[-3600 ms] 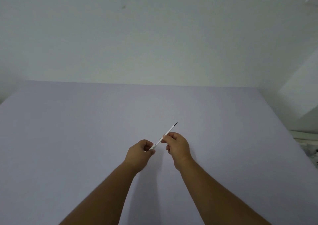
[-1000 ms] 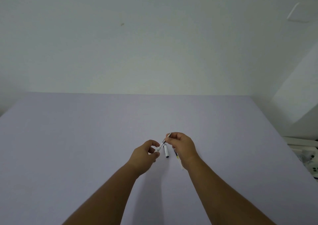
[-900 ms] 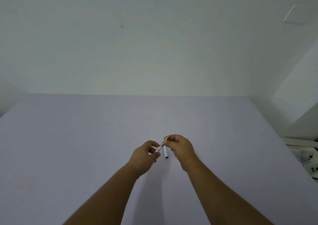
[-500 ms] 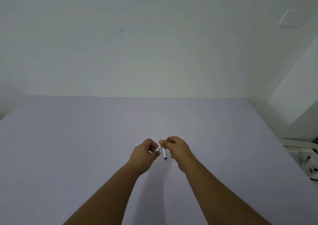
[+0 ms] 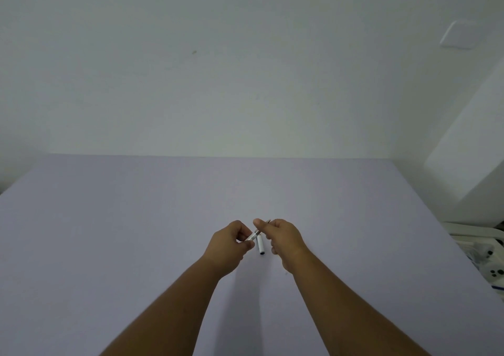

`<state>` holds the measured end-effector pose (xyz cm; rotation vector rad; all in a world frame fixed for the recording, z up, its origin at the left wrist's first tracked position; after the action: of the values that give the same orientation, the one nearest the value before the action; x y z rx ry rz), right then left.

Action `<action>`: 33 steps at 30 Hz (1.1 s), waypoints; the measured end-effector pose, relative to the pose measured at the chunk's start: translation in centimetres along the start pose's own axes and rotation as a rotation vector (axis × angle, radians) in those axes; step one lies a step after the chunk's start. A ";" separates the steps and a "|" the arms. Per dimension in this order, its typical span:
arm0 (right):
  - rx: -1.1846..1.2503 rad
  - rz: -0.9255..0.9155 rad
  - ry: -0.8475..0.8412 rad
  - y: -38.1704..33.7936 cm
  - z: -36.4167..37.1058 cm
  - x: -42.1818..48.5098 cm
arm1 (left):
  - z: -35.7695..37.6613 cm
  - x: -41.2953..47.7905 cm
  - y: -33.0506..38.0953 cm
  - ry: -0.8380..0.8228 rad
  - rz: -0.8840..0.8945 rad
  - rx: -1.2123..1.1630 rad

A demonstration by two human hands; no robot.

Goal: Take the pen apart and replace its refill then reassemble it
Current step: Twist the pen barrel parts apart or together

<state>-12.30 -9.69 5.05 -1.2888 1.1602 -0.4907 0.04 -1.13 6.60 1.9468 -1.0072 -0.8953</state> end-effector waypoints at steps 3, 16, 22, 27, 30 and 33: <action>0.064 0.014 -0.027 0.1 0.2 -0.1 | 0.0 0.0 0.0 0.006 -0.006 -0.010; 0.052 0.008 -0.018 -0.2 -0.1 -0.3 | 0.0 0.0 0.8 0.000 0.020 0.041; 0.177 0.002 -0.072 -0.2 0.1 -0.4 | 0.1 -0.1 0.8 0.005 0.023 0.032; 0.065 0.028 -0.038 0.0 -0.3 -0.3 | 0.3 0.0 1.1 -0.008 0.033 0.044; 0.133 -0.003 -0.115 -0.4 0.3 -0.5 | 0.2 0.1 1.0 0.002 0.022 0.038; 0.105 -0.016 -0.118 -0.6 0.3 -0.5 | 0.3 0.2 1.1 -0.001 0.027 0.045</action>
<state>-12.13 -9.27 5.75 -1.2207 1.0132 -0.4750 -0.54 -1.85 7.35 1.9653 -1.0602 -0.8648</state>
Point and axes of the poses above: each hand's wrist, its own x-axis towards the middle knuckle, its own z-axis out of the palm, y = z × x, the point moved 9 cm from there along x, towards the middle knuckle, and after that the axes turned 1 degree about x, right-handed, at the moved point
